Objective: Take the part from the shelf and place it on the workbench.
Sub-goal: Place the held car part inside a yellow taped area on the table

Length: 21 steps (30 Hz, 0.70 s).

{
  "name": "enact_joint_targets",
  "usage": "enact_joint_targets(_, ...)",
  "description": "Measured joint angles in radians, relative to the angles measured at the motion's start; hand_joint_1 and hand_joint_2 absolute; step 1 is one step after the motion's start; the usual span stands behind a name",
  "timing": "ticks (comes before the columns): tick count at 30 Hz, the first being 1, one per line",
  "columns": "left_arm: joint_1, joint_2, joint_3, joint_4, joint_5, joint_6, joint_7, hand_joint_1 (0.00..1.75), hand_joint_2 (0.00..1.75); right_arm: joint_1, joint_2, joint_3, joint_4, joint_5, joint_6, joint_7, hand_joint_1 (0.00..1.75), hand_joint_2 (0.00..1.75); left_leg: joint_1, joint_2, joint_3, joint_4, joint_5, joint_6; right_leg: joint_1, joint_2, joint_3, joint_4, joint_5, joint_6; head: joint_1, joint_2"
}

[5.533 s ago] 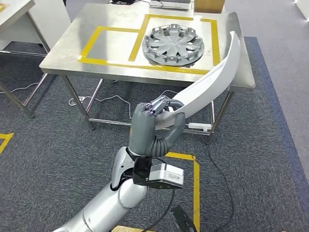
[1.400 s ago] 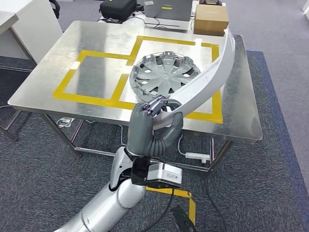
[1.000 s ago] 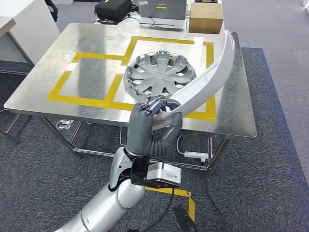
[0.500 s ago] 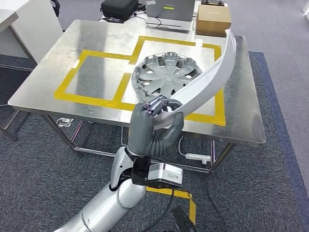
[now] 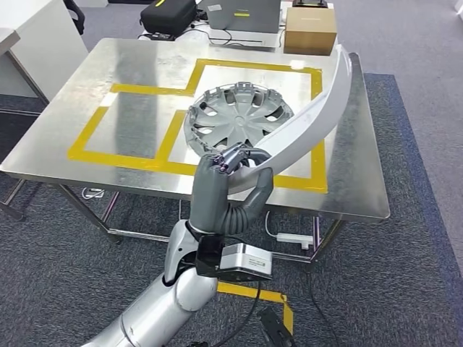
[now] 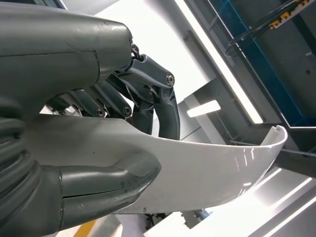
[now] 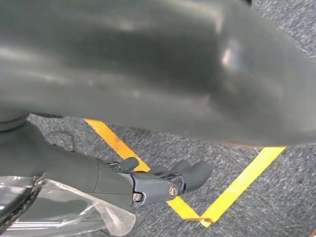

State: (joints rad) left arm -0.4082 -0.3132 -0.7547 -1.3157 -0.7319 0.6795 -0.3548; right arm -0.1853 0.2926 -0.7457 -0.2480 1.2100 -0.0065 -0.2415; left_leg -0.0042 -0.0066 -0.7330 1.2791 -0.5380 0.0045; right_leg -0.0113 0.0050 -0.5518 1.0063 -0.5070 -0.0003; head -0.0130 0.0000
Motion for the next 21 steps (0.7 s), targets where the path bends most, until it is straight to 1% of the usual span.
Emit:
enact_joint_targets(1,0.0,0.0,0.0,0.0,0.0,0.0,0.0,1.75,1.75,0.0,0.0,0.0,0.0,0.0,0.0,0.0,0.0,0.0,-0.001,0.0,0.024,-0.065,0.047,0.005,0.0,0.001,0.01,0.0,-0.007,0.002,0.0,0.0)
enact_joint_targets(2,0.0,0.0,0.0,0.0,0.0,0.0,0.0,1.75,1.75,0.0,0.0,0.0,0.0,0.0,0.0,0.0,0.0,0.0,-0.003,0.0,0.051,-0.13,0.083,0.011,0.001,0.002,0.016,-0.001,-0.014,0.005,0.001,0.0)
enact_joint_targets(3,0.0,0.0,0.0,0.0,0.0,0.0,0.0,1.75,1.75,-0.001,0.001,0.0,0.0,0.0,0.0,0.0,0.0,0.0,-0.005,0.0,0.077,-0.19,0.104,0.016,0.001,0.003,0.023,-0.001,-0.021,0.01,0.0,0.0)
enact_joint_targets(4,0.0,-0.001,0.0,0.0,0.001,0.0,0.0,1.75,1.75,-0.002,0.001,0.0,0.0,0.0,0.0,0.0,0.0,0.0,-0.008,0.001,0.093,-0.226,0.11,0.022,0.002,0.003,0.026,-0.004,-0.026,0.015,0.001,0.0)
enact_joint_targets(5,0.0,-0.001,0.0,0.0,0.001,0.0,0.0,1.75,1.75,-0.003,0.001,0.0,0.0,0.0,0.0,0.0,0.0,0.0,-0.011,0.001,0.1,-0.242,0.102,0.026,0.002,0.002,0.027,-0.003,-0.026,0.022,0.001,0.0)
enact_joint_targets(6,0.0,-0.002,-0.001,0.0,0.001,0.0,0.0,1.75,1.75,-0.004,0.001,0.0,0.0,0.0,0.0,0.0,0.0,0.0,-0.011,0.0,0.104,-0.253,0.096,0.031,0.002,0.001,0.031,-0.004,-0.026,0.03,0.001,0.0)
enact_joint_targets(8,0.0,-0.003,0.0,0.0,0.0,0.0,0.0,1.75,1.75,-0.004,0.001,0.001,0.0,0.0,0.0,0.0,0.0,0.0,-0.007,-0.002,0.116,-0.263,0.092,0.041,0.001,-0.002,0.027,0.011,-0.033,0.041,0.003,0.0)
enact_joint_targets(9,0.0,-0.004,-0.001,0.0,0.0,0.0,0.0,1.75,1.75,-0.005,0.001,0.001,0.0,0.0,0.0,0.0,0.0,0.0,-0.005,-0.002,0.125,-0.266,0.089,0.046,0.001,-0.002,0.013,0.038,-0.046,0.045,0.004,0.0)
enact_joint_targets(10,0.0,-0.004,-0.001,0.0,0.0,0.0,0.0,1.75,1.75,-0.006,0.001,0.001,0.0,0.0,0.0,0.0,0.0,0.0,-0.003,-0.002,0.133,-0.267,0.086,0.05,0.0,-0.002,-0.015,0.086,-0.066,0.048,0.005,0.0)
enact_joint_targets(12,-0.001,-0.004,-0.001,0.0,0.0,0.0,0.0,1.75,1.75,-0.004,0.001,0.001,0.0,0.0,0.0,0.0,0.0,0.0,-0.004,-0.002,0.142,-0.267,0.076,0.054,0.0,-0.002,-0.099,0.217,-0.109,0.054,0.006,0.0)
enact_joint_targets(13,0.0,-0.004,-0.001,0.0,0.0,0.0,0.0,1.75,1.75,-0.002,0.0,0.0,0.0,0.0,0.0,0.0,0.0,0.0,-0.005,-0.002,0.148,-0.267,0.069,0.054,0.0,-0.002,-0.139,0.264,-0.116,0.056,0.006,0.0)
enact_joint_targets(14,0.0,-0.004,-0.001,0.0,0.0,0.0,0.0,1.75,1.75,0.0,0.0,0.0,0.0,0.0,0.0,0.0,0.0,0.0,-0.005,-0.003,0.155,-0.267,0.063,0.054,0.0,-0.002,-0.163,0.278,-0.105,0.057,0.007,0.0)
enact_joint_targets(15,0.0,-0.004,-0.001,0.0,0.0,0.0,0.0,1.75,1.75,0.001,0.0,0.0,0.0,0.0,0.0,0.0,0.0,0.0,-0.005,-0.004,0.165,-0.267,0.055,0.053,0.0,-0.003,-0.167,0.252,-0.072,0.056,0.007,0.0)
enact_joint_targets(16,-0.001,-0.004,-0.001,0.0,0.0,0.0,0.0,1.75,1.75,0.001,0.0,0.0,0.0,0.0,0.0,0.0,0.0,0.0,-0.005,-0.005,0.177,-0.267,0.046,0.051,0.0,-0.003,-0.152,0.192,-0.021,0.054,0.007,0.0)
enact_joint_targets(17,-0.001,-0.004,-0.001,0.0,0.0,0.0,0.0,1.75,1.75,0.001,0.0,0.0,0.0,0.0,0.0,0.0,0.0,0.0,-0.005,-0.005,0.189,-0.267,0.037,0.048,0.0,-0.004,-0.131,0.127,0.023,0.053,0.006,0.0)
enact_joint_targets(18,-0.001,-0.004,-0.001,0.0,0.0,0.0,0.0,1.75,1.75,0.0,0.0,0.0,0.0,0.0,0.0,0.0,0.0,0.0,-0.006,-0.004,0.197,-0.267,0.029,0.044,0.002,-0.005,-0.113,0.066,0.047,0.049,0.006,0.0)
enact_joint_targets(19,-0.001,-0.003,-0.001,0.0,0.0,0.0,0.0,1.75,1.75,-0.001,0.0,0.0,0.0,0.0,0.0,0.0,0.0,0.0,-0.006,-0.004,0.201,-0.267,0.023,0.039,0.004,-0.007,-0.098,0.027,0.06,0.042,0.006,0.0)
enact_joint_targets(21,-0.001,-0.003,-0.001,0.0,0.0,0.0,0.0,1.75,1.75,-0.001,0.0,0.0,0.0,0.0,0.0,0.0,0.0,0.0,-0.007,-0.002,0.204,-0.264,0.019,0.028,0.009,-0.007,-0.088,0.007,0.055,0.026,0.005,0.0)
